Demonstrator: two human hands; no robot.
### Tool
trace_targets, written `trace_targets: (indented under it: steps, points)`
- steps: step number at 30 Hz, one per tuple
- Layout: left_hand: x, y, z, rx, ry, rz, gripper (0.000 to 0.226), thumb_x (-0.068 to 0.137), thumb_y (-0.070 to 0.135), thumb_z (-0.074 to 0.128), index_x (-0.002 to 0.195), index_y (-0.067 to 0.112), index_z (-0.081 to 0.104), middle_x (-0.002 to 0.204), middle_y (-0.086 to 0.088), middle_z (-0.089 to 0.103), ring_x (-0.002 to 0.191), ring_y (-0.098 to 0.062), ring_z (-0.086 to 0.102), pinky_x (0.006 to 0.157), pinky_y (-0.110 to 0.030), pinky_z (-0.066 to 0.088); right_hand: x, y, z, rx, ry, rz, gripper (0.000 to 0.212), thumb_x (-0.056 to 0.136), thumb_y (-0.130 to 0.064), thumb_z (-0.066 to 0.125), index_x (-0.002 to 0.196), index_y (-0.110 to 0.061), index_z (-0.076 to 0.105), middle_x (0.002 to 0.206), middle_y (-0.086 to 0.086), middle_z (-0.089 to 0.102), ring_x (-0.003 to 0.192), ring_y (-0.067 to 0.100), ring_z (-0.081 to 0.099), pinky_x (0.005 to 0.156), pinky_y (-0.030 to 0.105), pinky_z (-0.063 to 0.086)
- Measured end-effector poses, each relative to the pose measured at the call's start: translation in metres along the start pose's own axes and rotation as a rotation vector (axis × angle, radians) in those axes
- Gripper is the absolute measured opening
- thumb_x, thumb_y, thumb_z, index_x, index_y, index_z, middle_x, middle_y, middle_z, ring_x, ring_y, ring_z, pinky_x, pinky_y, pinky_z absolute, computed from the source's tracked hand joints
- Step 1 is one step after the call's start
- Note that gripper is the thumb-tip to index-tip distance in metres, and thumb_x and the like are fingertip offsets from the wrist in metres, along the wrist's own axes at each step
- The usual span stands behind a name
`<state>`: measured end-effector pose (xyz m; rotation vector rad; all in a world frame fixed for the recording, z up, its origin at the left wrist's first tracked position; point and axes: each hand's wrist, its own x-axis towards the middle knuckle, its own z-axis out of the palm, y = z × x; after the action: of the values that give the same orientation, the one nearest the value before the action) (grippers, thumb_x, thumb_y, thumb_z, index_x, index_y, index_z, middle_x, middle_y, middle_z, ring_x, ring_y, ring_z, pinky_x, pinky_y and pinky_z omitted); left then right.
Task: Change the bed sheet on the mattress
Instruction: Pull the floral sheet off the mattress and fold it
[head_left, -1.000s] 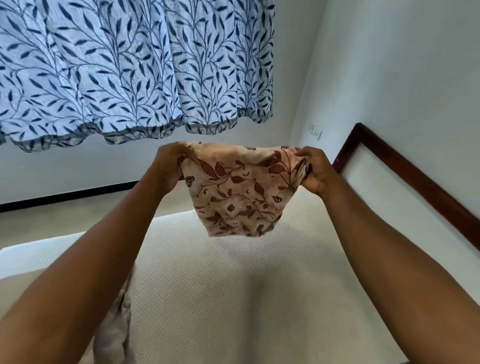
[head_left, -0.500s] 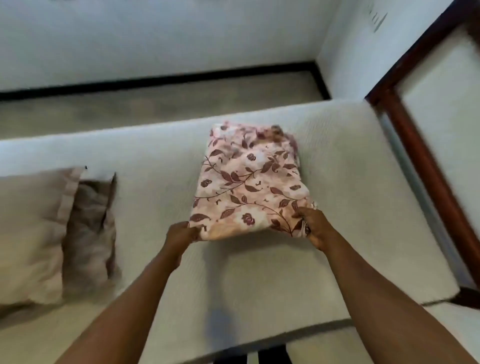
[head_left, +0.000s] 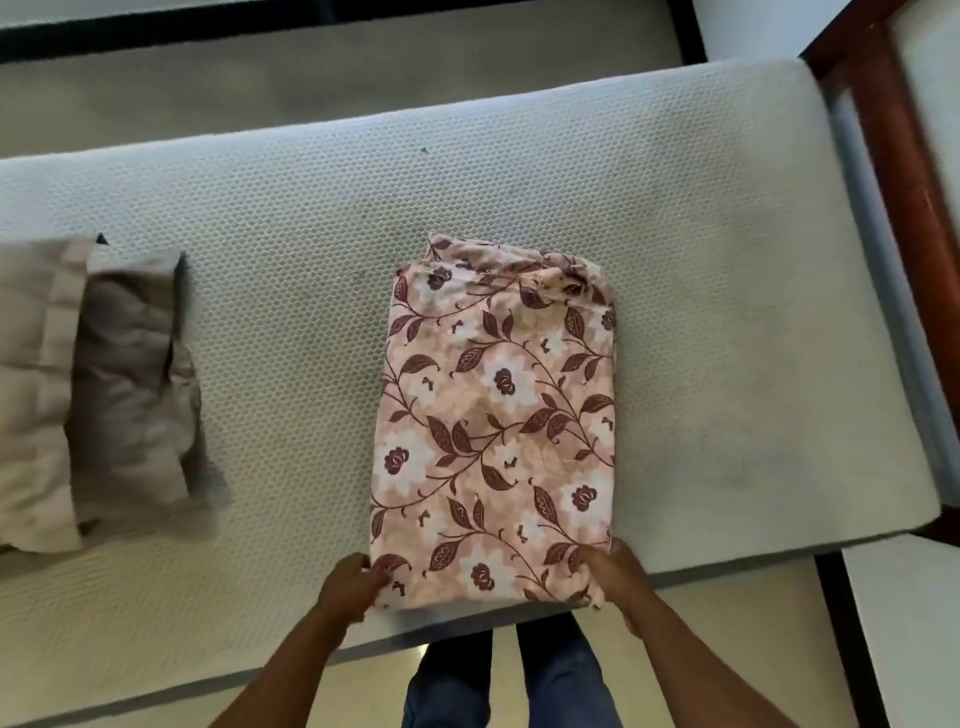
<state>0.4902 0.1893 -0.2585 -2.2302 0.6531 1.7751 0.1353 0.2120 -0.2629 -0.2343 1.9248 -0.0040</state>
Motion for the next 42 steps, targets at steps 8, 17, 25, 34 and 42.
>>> trace_targets:
  steps: [8, 17, 25, 34, 42]
  points:
    - [0.08, 0.172, -0.035, 0.103, 0.291, 0.367, 0.053, 0.086, 0.036, 0.073, 0.131, 0.015, 0.053, 0.118, -0.007, 0.067, 0.103, -0.029, 0.066, 0.074, -0.033, 0.05, 0.073, -0.149, -0.039, -0.182, 0.456, -0.516, 0.041, 0.08, -0.023, 0.076, 0.114, -0.007, 0.058, 0.111, 0.018, 0.064, 0.104, 0.038, 0.062, 0.086, 0.041, 0.047]
    - [0.136, 0.329, -0.073, 0.353, 0.613, 0.71, 0.033, 0.087, 0.024, 0.07, 0.12, 0.019, 0.067, 0.115, -0.013, 0.069, 0.109, -0.033, 0.064, 0.089, -0.038, 0.05, 0.14, -0.25, -0.057, -0.53, 0.675, -0.814, 0.026, 0.092, -0.031, 0.068, 0.113, -0.015, 0.069, 0.113, 0.013, 0.064, 0.103, 0.038, 0.063, 0.08, 0.042, 0.051]
    - [0.125, 0.374, -0.089, 0.248, 0.725, 0.941, 0.012, 0.084, 0.018, 0.065, 0.081, 0.008, 0.071, 0.076, -0.003, 0.066, 0.075, -0.015, 0.061, 0.07, -0.023, 0.044, 0.119, -0.305, -0.09, -0.296, 0.807, -0.844, 0.026, 0.092, -0.035, 0.065, 0.104, -0.012, 0.07, 0.106, 0.008, 0.073, 0.1, 0.032, 0.067, 0.081, 0.038, 0.049]
    - [0.154, 0.353, -0.062, 0.014, 0.727, 0.777, 0.042, 0.094, 0.037, 0.06, 0.129, 0.016, 0.052, 0.102, 0.001, 0.067, 0.095, -0.015, 0.061, 0.086, -0.028, 0.044, 0.165, -0.323, -0.074, -0.001, 0.742, -0.729, 0.051, 0.089, -0.043, 0.061, 0.131, -0.016, 0.053, 0.122, 0.004, 0.069, 0.116, 0.024, 0.062, 0.094, 0.035, 0.046]
    - [0.105, 0.199, -0.015, -0.059, 0.358, 0.48, 0.056, 0.084, 0.071, 0.063, 0.096, 0.016, 0.065, 0.084, 0.0, 0.069, 0.073, -0.017, 0.066, 0.062, -0.033, 0.05, 0.112, -0.18, -0.024, -0.027, 0.366, -0.468, 0.071, 0.083, -0.053, 0.075, 0.126, -0.001, 0.053, 0.118, 0.012, 0.065, 0.101, 0.028, 0.065, 0.082, 0.025, 0.057]
